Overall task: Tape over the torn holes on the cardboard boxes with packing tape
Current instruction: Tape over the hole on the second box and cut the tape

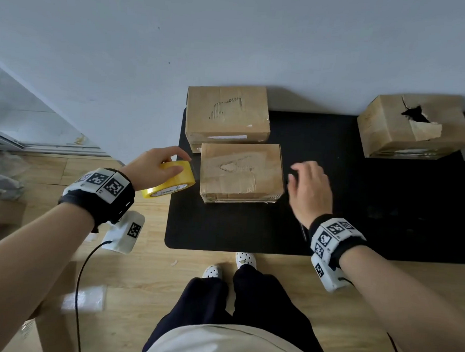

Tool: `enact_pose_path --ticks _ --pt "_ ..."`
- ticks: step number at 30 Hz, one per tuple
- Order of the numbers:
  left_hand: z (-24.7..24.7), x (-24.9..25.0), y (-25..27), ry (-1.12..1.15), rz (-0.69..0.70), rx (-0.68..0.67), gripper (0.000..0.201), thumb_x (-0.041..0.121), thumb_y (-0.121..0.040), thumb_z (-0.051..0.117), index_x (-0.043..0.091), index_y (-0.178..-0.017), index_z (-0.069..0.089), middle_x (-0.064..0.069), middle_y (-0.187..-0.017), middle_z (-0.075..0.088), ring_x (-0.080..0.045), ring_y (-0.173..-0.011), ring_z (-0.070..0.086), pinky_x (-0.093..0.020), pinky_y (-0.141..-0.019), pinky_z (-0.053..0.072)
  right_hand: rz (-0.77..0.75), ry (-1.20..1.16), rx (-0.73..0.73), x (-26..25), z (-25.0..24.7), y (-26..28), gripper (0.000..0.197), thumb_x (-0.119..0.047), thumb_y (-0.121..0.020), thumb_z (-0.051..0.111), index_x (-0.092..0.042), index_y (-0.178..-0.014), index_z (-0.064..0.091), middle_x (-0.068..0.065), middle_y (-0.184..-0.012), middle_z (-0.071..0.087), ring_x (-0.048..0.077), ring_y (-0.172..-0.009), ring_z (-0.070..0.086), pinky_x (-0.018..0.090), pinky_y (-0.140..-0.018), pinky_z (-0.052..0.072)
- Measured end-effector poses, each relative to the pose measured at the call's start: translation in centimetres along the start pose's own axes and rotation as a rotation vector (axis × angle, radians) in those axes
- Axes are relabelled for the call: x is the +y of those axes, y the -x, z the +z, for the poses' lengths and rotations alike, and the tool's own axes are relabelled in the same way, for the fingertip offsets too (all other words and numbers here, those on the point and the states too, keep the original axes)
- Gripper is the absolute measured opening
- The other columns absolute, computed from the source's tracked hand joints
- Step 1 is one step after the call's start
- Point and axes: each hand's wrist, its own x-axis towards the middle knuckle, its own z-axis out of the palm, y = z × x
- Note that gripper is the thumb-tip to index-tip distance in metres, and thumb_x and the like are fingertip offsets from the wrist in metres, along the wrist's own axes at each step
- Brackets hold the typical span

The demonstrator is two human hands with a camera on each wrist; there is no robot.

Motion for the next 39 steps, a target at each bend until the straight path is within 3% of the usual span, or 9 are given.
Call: enact_pose_path --ticks 3,6,10,16,19,24,28,36,39 --pt "0.0 -0.1 0.0 0.004 -0.016 0.013 0.023 0.026 -0.094 0.048 0.034 -0.115 0.054 -0.003 -0.094 0.056 -0.020 -0.087 0.052 -0.029 -0.074 0.040 -0.403 0.015 -0.112 -4.3 1.5 -0.8 0.050 -0.034 -0.096 0.041 -0.003 -0.135 0.046 0.014 -0.138 0.048 0.026 -0.127 0.047 0.039 -0.107 0.036" --pt "0.0 -0.2 0.2 0.019 -0.028 0.026 0.024 0.026 -0.094 0.048 0.034 -0.116 0.054 -0.003 -0.095 0.055 -0.022 -0.089 0.052 -0.032 -0.076 0.043 -0.555 0.133 -0.369 -7.0 3.6 -1.1 0.070 -0.050 -0.096 0.028 -0.007 -0.150 0.019 0.008 -0.159 0.014 0.021 -0.146 0.014 0.038 -0.120 0.009" --pt "0.0 -0.7 0.5 0.039 -0.024 0.032 0.022 0.024 -0.094 0.048 0.038 -0.111 0.054 -0.003 -0.096 0.055 -0.022 -0.089 0.053 -0.032 -0.075 0.043 -0.558 0.223 -0.490 -7.2 5.3 -1.0 0.077 -0.054 -0.095 0.034 -0.014 -0.153 0.003 0.003 -0.161 0.003 0.020 -0.148 0.009 0.042 -0.121 0.008" --pt "0.1 -0.8 1.3 0.051 -0.025 0.042 0.023 0.024 -0.095 0.047 0.038 -0.112 0.053 -0.003 -0.097 0.054 -0.022 -0.089 0.053 -0.032 -0.074 0.043 -0.489 0.170 -0.457 -6.7 5.0 -1.6 0.084 -0.061 -0.092 0.033 -0.013 -0.153 0.000 0.003 -0.161 0.000 0.017 -0.148 0.004 0.038 -0.121 0.004" --pt "0.0 -0.8 1.6 0.048 -0.025 0.047 0.023 0.025 -0.095 0.047 0.036 -0.114 0.053 -0.003 -0.095 0.055 -0.022 -0.087 0.054 -0.030 -0.072 0.041 -0.465 0.221 -0.469 -6.4 5.3 -1.7 0.093 -0.060 -0.089 0.047 -0.013 -0.152 -0.003 0.003 -0.161 -0.003 0.019 -0.148 0.003 0.038 -0.120 0.001" --pt "-0.2 -1.0 1.9 0.060 -0.014 0.031 0.022 0.026 -0.095 0.047 0.042 -0.109 0.051 -0.002 -0.091 0.057 -0.020 -0.084 0.055 -0.029 -0.070 0.043 -0.406 0.242 -0.510 -5.3 4.2 -2.4 0.112 -0.065 -0.082 0.054 -0.015 -0.146 -0.021 0.001 -0.156 -0.021 0.018 -0.147 -0.011 0.035 -0.119 -0.008" --pt "-0.5 -0.6 1.9 0.056 -0.005 0.017 0.022 0.027 -0.095 0.047 0.044 -0.108 0.050 -0.003 -0.093 0.058 -0.021 -0.085 0.057 -0.032 -0.073 0.048 -0.356 0.267 -0.487 -4.8 4.2 -2.2 0.118 -0.055 -0.077 0.068 -0.015 -0.149 -0.017 0.001 -0.160 -0.015 0.018 -0.148 -0.007 0.033 -0.117 -0.010" --pt "-1.3 0.9 1.5 0.048 0.034 0.009 0.021 0.027 -0.095 0.047 0.043 -0.109 0.050 -0.001 -0.092 0.056 -0.021 -0.087 0.057 -0.031 -0.075 0.048 -0.262 0.149 -0.570 -2.6 2.2 -2.5 0.125 -0.049 -0.074 0.074 -0.021 -0.142 -0.027 -0.003 -0.154 -0.027 0.014 -0.146 -0.014 0.031 -0.118 -0.007" --pt "-1.7 1.6 1.5 0.038 0.062 -0.005 0.021 0.028 -0.095 0.047 0.042 -0.110 0.052 0.002 -0.090 0.056 -0.019 -0.085 0.057 -0.030 -0.075 0.047 -0.225 0.036 -0.642 -2.6 0.9 -3.2 0.118 -0.057 -0.075 0.069 -0.020 -0.149 -0.016 -0.004 -0.158 -0.018 0.010 -0.145 -0.011 0.028 -0.116 -0.006"
